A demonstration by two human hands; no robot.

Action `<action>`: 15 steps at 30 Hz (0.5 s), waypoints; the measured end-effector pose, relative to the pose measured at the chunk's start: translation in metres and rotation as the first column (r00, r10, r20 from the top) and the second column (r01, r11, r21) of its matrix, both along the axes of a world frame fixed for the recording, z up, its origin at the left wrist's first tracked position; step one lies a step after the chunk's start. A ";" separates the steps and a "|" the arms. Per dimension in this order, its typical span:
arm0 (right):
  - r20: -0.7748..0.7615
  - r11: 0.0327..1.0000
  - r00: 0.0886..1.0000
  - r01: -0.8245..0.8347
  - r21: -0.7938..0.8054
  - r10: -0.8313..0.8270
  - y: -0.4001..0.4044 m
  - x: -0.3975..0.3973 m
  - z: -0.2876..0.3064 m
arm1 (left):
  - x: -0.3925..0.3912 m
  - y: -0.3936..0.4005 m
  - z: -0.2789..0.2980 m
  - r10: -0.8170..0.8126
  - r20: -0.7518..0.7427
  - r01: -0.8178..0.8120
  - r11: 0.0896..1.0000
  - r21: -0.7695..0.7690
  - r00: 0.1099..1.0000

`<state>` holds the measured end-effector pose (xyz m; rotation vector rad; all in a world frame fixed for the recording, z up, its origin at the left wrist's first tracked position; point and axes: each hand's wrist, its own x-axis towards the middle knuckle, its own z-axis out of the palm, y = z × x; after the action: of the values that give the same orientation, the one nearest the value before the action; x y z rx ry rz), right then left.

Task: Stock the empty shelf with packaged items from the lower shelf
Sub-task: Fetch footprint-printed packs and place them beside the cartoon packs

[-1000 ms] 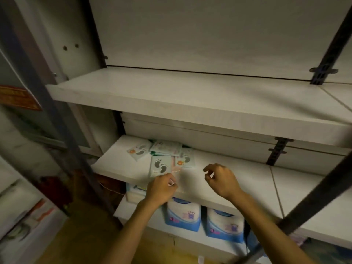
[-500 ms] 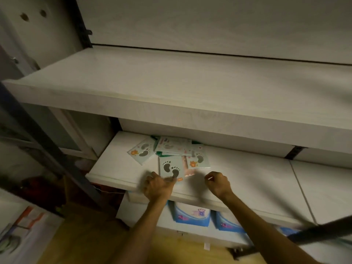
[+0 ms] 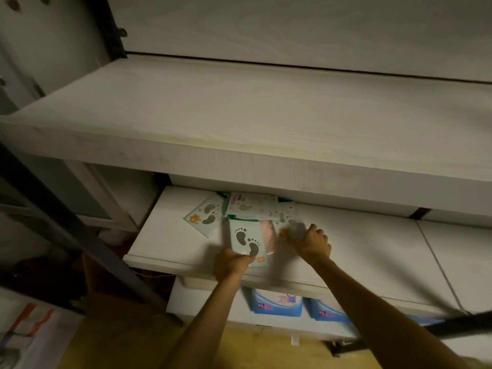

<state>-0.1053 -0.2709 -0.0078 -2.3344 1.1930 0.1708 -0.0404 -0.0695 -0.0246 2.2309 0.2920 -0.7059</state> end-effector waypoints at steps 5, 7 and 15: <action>-0.009 0.998 0.999 0.041 -0.043 -0.041 0.004 0.020 -0.008 | 0.014 0.035 0.001 0.091 -0.192 -0.159 0.911 -0.380 0.977; -0.028 0.998 0.999 0.038 -0.058 -0.040 0.002 0.022 -0.008 | 0.016 0.050 0.006 0.077 -0.250 -0.188 0.869 -0.458 0.965; -0.132 0.991 0.983 0.128 -0.030 -0.130 -0.020 0.005 0.001 | 0.020 0.075 0.012 0.050 -0.258 -0.184 0.828 -0.530 0.965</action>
<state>-0.1006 -0.2912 -0.0067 -2.2848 1.4131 0.2735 -0.0205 0.0057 -0.0125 1.5675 0.2943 -0.8617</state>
